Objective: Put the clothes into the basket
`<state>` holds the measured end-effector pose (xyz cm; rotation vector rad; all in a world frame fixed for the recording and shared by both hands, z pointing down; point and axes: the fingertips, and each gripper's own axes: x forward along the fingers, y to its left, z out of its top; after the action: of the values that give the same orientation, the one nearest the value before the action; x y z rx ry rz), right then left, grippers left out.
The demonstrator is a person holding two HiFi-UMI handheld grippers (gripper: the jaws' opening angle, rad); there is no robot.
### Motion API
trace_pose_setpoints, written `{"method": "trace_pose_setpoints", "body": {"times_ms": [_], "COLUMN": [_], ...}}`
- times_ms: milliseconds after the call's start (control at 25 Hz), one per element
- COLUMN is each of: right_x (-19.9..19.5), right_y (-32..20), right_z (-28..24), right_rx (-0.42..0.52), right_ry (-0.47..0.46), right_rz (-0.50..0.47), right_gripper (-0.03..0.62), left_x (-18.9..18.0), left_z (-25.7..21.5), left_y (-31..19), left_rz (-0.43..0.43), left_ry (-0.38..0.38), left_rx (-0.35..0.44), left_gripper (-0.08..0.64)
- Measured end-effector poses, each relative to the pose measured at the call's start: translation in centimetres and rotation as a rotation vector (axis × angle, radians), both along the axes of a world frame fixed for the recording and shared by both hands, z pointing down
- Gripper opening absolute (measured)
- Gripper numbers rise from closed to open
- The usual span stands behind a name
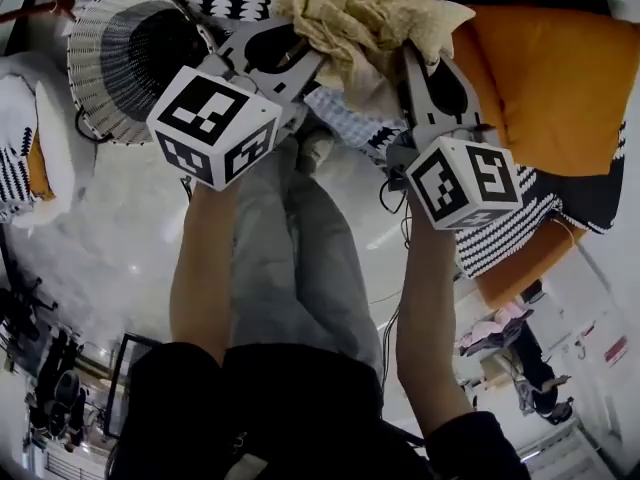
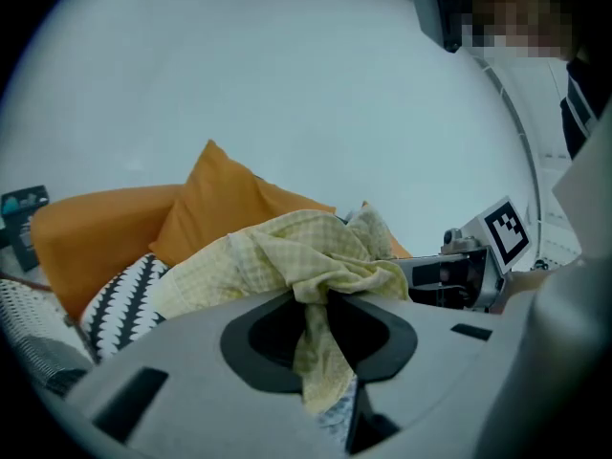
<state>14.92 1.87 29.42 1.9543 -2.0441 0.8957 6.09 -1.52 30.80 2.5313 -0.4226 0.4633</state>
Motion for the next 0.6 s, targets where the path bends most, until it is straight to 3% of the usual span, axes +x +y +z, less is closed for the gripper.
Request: {"method": "trace_pose_setpoints", "body": {"times_ms": [160, 600], "right_x": [-6.0, -27.8], "right_y": [-2.8, -7.0], "right_z": [-2.2, -5.9], "right_rx": [0.050, 0.129], "right_ry": [-0.028, -0.088], "right_rz": [-0.152, -0.562], "right_gripper": [0.069, 0.067], "left_x": [-6.7, -28.5], "left_z": [-2.1, -5.7], "left_y": [-1.1, -1.8], "left_rz": [-0.170, -0.601], "left_ry": [-0.007, -0.079], "left_rx": [0.044, 0.129], "left_gripper": [0.078, 0.078]}}
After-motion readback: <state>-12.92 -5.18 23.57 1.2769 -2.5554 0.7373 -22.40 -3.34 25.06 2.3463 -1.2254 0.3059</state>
